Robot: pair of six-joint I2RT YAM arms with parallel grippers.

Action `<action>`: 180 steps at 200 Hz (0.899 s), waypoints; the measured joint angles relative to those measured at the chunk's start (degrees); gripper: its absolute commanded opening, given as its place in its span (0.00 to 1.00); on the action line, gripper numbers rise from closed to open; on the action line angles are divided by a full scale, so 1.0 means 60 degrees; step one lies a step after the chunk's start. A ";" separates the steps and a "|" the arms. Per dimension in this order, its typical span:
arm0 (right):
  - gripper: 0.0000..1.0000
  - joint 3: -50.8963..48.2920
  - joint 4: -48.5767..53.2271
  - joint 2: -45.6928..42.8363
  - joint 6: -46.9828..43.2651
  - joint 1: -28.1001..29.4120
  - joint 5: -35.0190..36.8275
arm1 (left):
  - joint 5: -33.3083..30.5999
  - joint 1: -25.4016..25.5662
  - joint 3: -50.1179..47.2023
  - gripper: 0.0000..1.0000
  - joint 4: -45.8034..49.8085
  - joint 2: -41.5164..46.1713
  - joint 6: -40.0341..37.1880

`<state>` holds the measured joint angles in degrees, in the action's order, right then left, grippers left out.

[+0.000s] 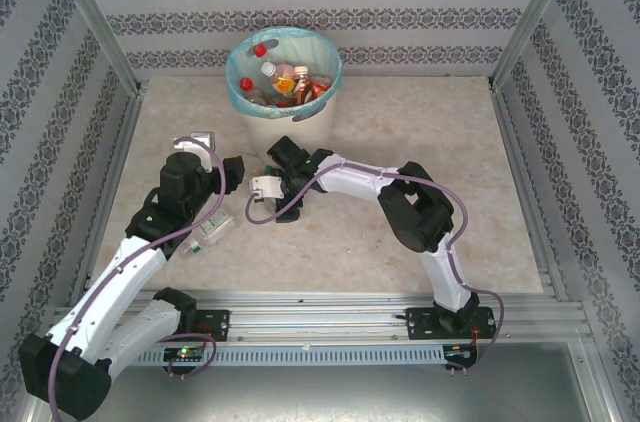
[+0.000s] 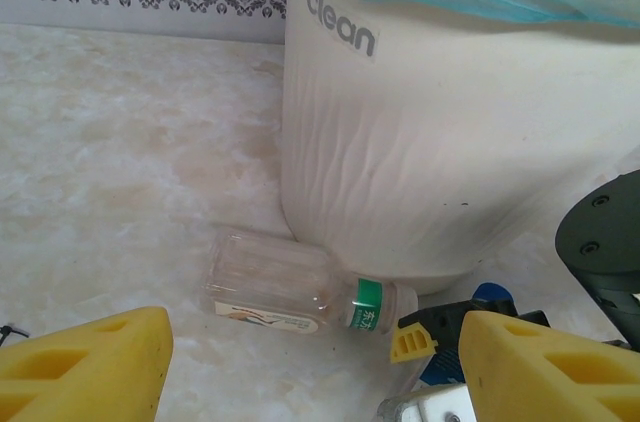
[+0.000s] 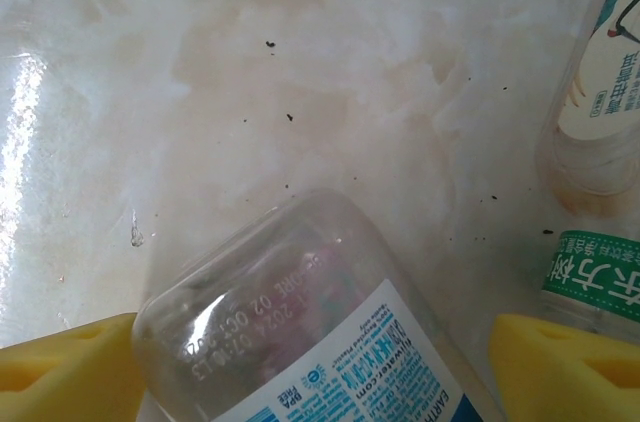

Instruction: Put the plastic bottles in the bin

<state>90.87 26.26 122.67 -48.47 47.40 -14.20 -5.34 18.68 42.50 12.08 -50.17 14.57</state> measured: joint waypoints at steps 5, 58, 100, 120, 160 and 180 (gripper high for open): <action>0.85 -0.0022 -0.0018 0.0000 0.0000 0.0000 0.0011 | 0.0033 0.0000 0.0007 0.76 0.0000 -0.0044 0.0000; 0.73 0.0007 0.0197 -0.0004 0.0240 0.0000 0.0189 | 0.0321 0.0000 0.0175 0.76 -0.0069 -0.0528 0.0004; 0.77 -0.0310 0.0240 -0.0288 0.0656 0.0000 0.0335 | 0.0353 0.0000 0.0277 0.76 -0.0102 -0.0561 0.0004; 0.82 -0.0692 0.0423 -0.0656 0.0940 0.0000 0.0437 | 0.0353 0.0000 0.0350 0.76 -0.0113 -0.0557 0.0004; 0.89 -0.1373 0.1031 -0.1129 0.1388 0.0000 0.0495 | 0.0353 0.0000 0.0466 0.76 -0.0142 -0.0561 0.0004; 0.91 -0.1537 0.1184 -0.1209 0.1428 0.0000 0.0648 | 0.0357 0.0000 0.0514 0.76 -0.0164 -0.0561 0.0004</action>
<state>81.65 33.36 115.42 -39.90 47.40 -10.31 -3.20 18.68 45.58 11.09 -53.54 14.59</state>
